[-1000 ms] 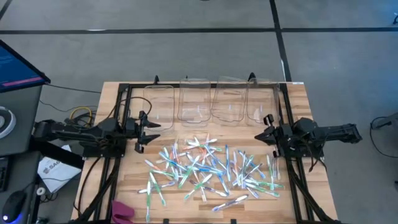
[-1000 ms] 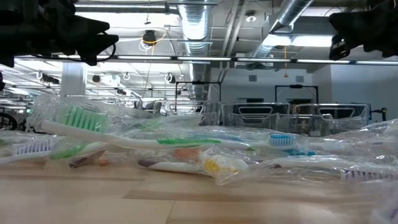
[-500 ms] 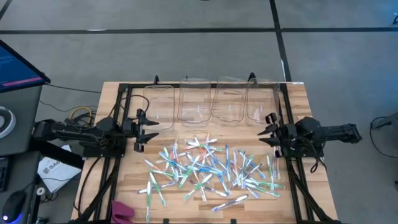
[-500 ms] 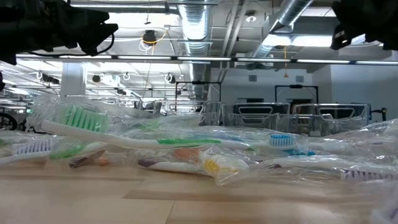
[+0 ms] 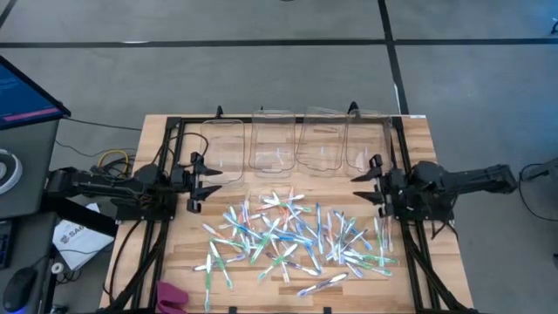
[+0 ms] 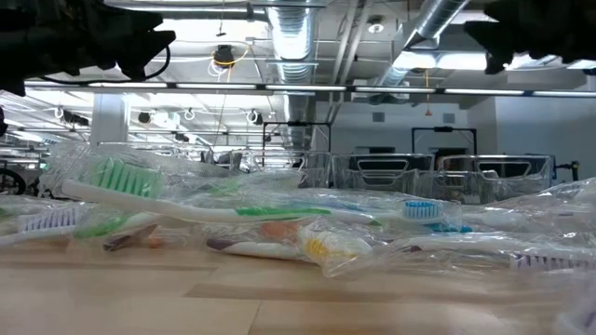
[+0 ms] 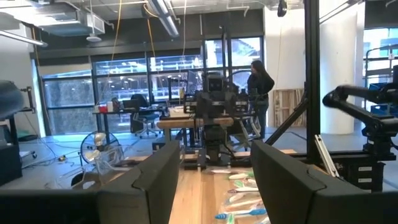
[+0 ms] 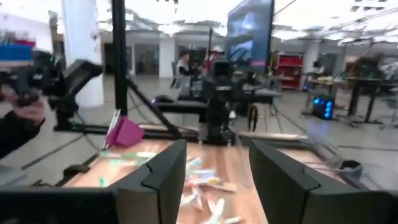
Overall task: Pick & Place Toothbrushes
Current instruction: Put the green toothbrush into the middle right transparent bin
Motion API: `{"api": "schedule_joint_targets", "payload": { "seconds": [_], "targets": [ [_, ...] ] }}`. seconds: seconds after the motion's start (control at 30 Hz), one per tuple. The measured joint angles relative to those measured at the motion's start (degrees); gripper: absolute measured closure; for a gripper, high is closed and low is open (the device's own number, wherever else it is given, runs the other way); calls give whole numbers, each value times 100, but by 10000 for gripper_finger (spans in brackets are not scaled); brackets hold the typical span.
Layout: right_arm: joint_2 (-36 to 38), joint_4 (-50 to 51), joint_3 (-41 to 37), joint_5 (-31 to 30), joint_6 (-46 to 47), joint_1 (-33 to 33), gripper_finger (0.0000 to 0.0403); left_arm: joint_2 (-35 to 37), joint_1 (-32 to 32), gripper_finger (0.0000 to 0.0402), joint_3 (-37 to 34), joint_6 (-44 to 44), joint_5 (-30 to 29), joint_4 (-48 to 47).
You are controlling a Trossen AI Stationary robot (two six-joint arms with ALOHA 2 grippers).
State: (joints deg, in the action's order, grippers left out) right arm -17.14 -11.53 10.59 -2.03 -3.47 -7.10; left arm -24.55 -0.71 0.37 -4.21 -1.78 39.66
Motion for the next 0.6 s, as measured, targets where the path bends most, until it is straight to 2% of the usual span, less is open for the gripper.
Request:
{"api": "schedule_joint_targets", "payload": {
  "seconds": [0.13, 0.27, 0.5, 0.6],
  "targets": [
    [-1321, 533, 726, -447, 171, -103, 225, -32, 0, 211, -1, 13, -5, 20],
    [-2655, 1965, 1674, -703, 582, -90, 230, -105, 0, 216, -1, 16, -46, 34],
    [-4745, 3298, 3196, -706, 1517, -44, 243, -456, 0, 220, 0, 26, -63, 33],
    [-5483, 3672, 3694, -705, 1602, -24, 250, -599, 0, 221, -1, 59, -63, 53]
  ]
}}
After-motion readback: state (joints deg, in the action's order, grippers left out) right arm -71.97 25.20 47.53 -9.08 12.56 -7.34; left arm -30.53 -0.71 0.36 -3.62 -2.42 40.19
